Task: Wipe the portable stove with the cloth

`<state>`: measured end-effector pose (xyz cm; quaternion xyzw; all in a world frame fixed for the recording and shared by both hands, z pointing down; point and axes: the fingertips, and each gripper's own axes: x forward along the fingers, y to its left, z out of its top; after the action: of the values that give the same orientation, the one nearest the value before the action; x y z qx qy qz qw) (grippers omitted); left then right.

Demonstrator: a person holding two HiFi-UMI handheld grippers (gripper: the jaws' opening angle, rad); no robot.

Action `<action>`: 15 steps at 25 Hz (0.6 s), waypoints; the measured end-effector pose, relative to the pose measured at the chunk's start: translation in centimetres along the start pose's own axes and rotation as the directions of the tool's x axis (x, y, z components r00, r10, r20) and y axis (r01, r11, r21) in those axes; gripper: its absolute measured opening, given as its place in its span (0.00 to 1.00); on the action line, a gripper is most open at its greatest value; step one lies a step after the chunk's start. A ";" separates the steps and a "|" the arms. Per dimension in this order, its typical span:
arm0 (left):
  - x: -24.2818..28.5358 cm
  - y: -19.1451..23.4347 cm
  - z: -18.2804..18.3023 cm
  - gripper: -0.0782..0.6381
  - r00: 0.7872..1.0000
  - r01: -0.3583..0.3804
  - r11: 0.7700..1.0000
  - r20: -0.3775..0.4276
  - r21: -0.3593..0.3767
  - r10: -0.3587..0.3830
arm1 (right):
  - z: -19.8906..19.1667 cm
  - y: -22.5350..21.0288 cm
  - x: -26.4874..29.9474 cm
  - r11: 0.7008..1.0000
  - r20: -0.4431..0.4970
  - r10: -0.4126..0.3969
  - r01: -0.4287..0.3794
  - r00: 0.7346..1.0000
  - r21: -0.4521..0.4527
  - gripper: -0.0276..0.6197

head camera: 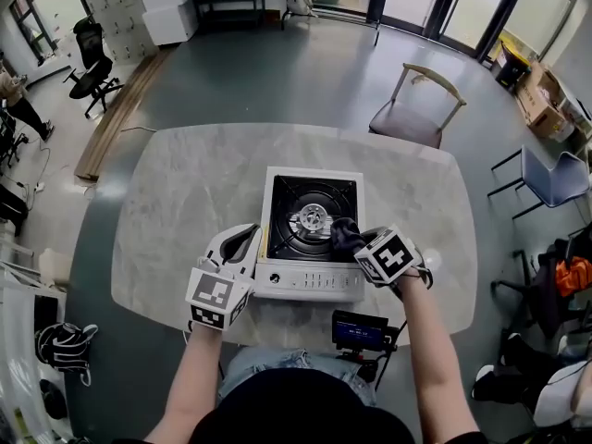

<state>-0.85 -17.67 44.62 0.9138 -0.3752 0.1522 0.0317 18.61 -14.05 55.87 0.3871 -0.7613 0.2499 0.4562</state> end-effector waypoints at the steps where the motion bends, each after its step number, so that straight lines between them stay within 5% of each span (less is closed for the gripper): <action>1: 0.1 0.0 -0.2 0.12 1.000 -0.001 1.000 -0.005 -0.006 0.001 | -0.2 0.1 0.4 1.000 -0.008 0.005 -0.005 1.000 -0.005 0.15; 6: 0.9 0.1 -0.5 0.12 1.000 -0.003 1.000 -0.023 -0.020 0.003 | 0.3 -0.4 0.8 0.999 -0.016 0.051 -0.051 0.999 -0.001 0.15; 15: 1.4 0.4 -1.6 0.12 0.998 -0.014 0.999 -0.064 -0.031 0.012 | 2.4 -2.9 1.8 1.000 -0.016 0.017 -0.018 1.000 -0.016 0.15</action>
<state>-0.55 -18.61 46.59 0.9054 -0.3824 0.1753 0.0570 19.30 -18.14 56.48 0.3746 -0.7629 0.2508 0.4633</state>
